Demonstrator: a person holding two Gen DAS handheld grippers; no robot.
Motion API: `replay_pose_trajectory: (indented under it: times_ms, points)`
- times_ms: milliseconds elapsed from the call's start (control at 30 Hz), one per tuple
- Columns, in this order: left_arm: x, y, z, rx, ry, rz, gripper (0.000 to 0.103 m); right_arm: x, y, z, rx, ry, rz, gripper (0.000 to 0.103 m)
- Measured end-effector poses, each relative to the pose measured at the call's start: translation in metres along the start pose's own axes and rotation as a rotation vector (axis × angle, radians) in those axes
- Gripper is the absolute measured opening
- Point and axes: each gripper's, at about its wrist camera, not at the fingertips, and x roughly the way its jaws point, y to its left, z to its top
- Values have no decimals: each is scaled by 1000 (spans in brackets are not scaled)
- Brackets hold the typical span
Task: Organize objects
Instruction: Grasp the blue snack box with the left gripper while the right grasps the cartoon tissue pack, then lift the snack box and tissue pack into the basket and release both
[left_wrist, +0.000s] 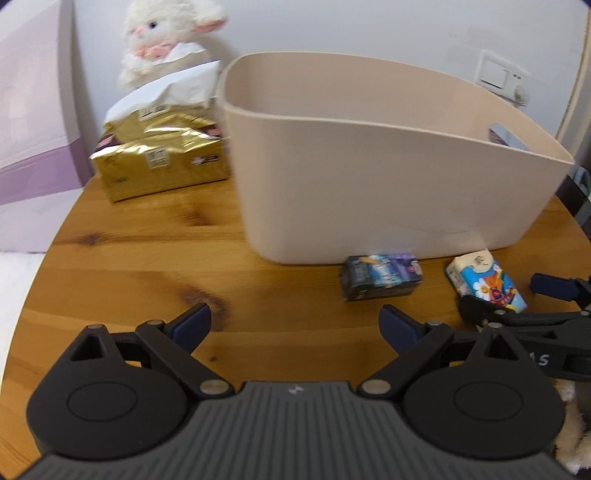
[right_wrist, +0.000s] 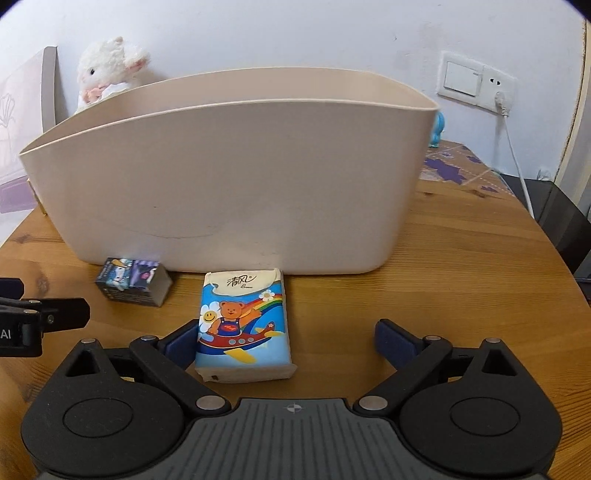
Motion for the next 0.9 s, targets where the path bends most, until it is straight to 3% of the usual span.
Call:
replay_pose_trajectory:
  times_ms: [300,500,633,700,733,800,833,900]
  points:
    - [9,-35,13,22,-14,-26,98,-1,-11,-7,-6,-26,-7,100]
    - [32,-52,16,36,20,42,98,1,-13,-8,2,-37,-8,103]
    - [41,-48,18,-27,27,45,97,3,-13,-7,-6,-39,4,101]
    - [42,-47,19,-27,20,47,93,2,-12,-6,-16,-49,15,91]
    - [41,-46,19,-24,12,42,84,1,-11,-6,-22,-58,21,86]
    - [38,-44,20,-30,5,45,70,-2,-8,-6,-33,-69,25,65]
    - [36,-42,21,-35,3,45,55,-3,-6,-5,-36,-68,27,60]
    - [33,-36,22,-47,12,27,52,-6,-2,-5,-48,-65,35,42]
